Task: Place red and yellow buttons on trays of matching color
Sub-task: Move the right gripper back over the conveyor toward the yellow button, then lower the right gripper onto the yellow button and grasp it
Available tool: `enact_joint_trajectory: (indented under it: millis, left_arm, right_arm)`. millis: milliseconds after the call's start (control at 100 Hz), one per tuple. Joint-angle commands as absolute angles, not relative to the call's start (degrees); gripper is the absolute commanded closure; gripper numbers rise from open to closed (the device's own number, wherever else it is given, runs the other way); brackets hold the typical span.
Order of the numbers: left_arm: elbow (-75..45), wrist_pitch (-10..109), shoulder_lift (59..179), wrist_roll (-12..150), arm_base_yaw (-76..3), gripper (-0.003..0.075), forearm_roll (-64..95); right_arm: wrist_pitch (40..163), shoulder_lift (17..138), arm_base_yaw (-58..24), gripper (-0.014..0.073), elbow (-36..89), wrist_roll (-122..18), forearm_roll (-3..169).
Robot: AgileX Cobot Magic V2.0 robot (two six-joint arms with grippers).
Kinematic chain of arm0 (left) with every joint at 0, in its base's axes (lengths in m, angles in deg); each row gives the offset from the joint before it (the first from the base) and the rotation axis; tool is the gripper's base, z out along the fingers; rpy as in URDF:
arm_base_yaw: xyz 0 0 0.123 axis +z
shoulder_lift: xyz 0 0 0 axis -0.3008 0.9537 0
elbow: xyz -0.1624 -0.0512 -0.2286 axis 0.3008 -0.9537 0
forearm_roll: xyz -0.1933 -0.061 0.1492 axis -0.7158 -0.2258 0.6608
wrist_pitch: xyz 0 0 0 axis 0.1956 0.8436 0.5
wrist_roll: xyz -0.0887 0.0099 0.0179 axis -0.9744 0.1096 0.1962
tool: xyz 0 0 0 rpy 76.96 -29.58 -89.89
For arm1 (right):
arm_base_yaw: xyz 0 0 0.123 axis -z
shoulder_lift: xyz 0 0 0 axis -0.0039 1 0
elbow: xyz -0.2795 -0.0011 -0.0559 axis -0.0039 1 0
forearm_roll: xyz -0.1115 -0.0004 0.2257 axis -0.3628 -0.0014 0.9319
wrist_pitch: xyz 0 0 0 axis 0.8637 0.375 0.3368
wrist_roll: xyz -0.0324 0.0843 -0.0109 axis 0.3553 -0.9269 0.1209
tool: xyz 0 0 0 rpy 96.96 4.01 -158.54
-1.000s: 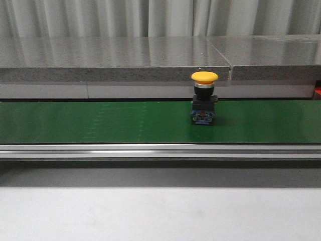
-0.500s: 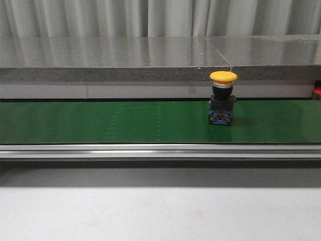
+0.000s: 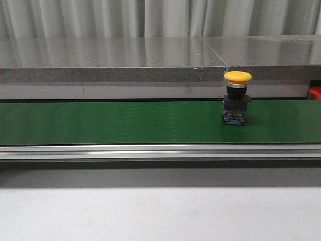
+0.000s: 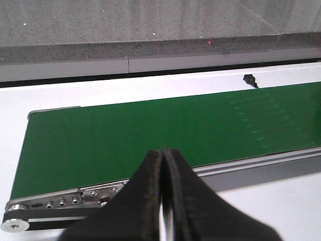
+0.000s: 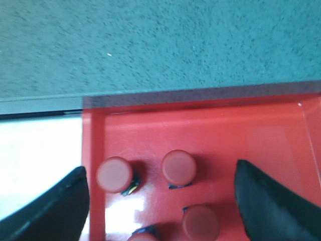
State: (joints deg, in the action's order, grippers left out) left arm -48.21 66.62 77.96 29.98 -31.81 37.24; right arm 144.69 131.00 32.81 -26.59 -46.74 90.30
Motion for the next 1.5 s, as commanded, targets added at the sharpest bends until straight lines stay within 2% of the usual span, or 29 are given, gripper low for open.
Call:
enact_joint_trajectory:
  millis: [0, 380, 700, 1080, 1490]
  left_arm:
    - [-46.8, 61.8, 78.5, 29.9, -32.2, 0.0739, 36.6]
    - [-46.8, 61.8, 78.5, 29.9, -32.2, 0.0739, 36.6]
    - [-46.8, 61.8, 78.5, 29.9, -32.2, 0.0739, 36.6]
    - [-46.8, 61.8, 78.5, 29.9, -32.2, 0.0739, 36.6]
    - [-46.8, 61.8, 78.5, 29.9, -32.2, 0.0739, 36.6]
  right_arm:
    - [143.7, 124.0, 32.6, -0.0001, -25.6, -46.1, 93.5]
    - [136.6, 100.8, 31.6, -0.0001, 4.8, -39.8, 94.4]
    - [136.0, 88.4, 27.2, -0.0001, 22.3, -39.7, 95.4]
    - [133.8, 86.6, 14.0, -0.0001, 33.1, -39.6, 94.1]
    - [126.5, 92.4, 6.9, -0.0001, 33.8, -39.6, 92.9]
